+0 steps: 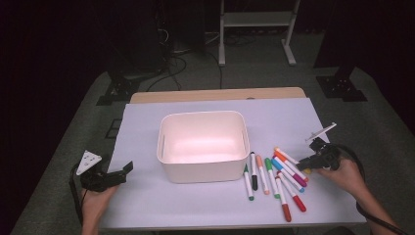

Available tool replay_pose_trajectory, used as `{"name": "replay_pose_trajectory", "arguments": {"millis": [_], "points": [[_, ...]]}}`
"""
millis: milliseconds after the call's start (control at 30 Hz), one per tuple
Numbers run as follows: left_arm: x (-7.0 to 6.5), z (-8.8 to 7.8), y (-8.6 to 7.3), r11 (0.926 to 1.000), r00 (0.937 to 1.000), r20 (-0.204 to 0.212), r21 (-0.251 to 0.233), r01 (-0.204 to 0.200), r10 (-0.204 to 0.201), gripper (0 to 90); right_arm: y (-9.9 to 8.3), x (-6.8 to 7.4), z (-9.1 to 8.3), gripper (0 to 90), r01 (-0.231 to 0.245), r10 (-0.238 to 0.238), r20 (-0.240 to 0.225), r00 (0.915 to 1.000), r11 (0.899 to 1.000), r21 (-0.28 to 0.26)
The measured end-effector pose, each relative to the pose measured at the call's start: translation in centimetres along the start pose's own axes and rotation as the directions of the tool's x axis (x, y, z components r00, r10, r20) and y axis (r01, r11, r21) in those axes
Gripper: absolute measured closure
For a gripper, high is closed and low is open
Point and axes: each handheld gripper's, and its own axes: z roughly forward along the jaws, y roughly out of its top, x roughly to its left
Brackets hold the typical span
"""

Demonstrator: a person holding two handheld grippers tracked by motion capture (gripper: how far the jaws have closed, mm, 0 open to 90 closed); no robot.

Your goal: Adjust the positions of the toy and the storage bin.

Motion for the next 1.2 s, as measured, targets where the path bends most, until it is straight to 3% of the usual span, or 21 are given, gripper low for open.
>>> {"name": "replay_pose_trajectory", "arguments": {"millis": [200,367,633,967,1200], "points": [[0.1,-0.1,0.0,1.0000,1.0000,-0.002,0.000,0.000,0.000,0.7,0.0,-0.2,-0.4,72.6,-0.021,0.021,-0.021,0.9996,1.000,0.008],[0.0,0.0,0.0,1.0000,1.0000,0.000,-0.001,0.001,-0.001,0.7,-0.2,-0.4,-1.9,72.6,-0.039,0.039,-0.064,0.9972,0.999,-0.004],[-0.1,-0.1,0.1,1.0000,1.0000,-0.002,-0.003,0.002,-0.002,0.7,-0.1,0.1,-3.5,72.6,-0.041,0.040,-0.097,0.9945,0.999,-0.009],[-0.1,-0.1,0.1,1.0000,1.0000,-0.001,-0.005,0.003,-0.003,0.7,0.9,1.8,-6.2,72.6,-0.007,-0.002,-0.161,0.9869,0.999,-0.050],[-0.1,-0.1,0.1,1.0000,1.0000,-0.001,-0.004,0.002,-0.002,0.7,2.6,3.9,-9.1,72.6,0.053,-0.069,-0.194,0.9785,0.995,-0.088]]}}
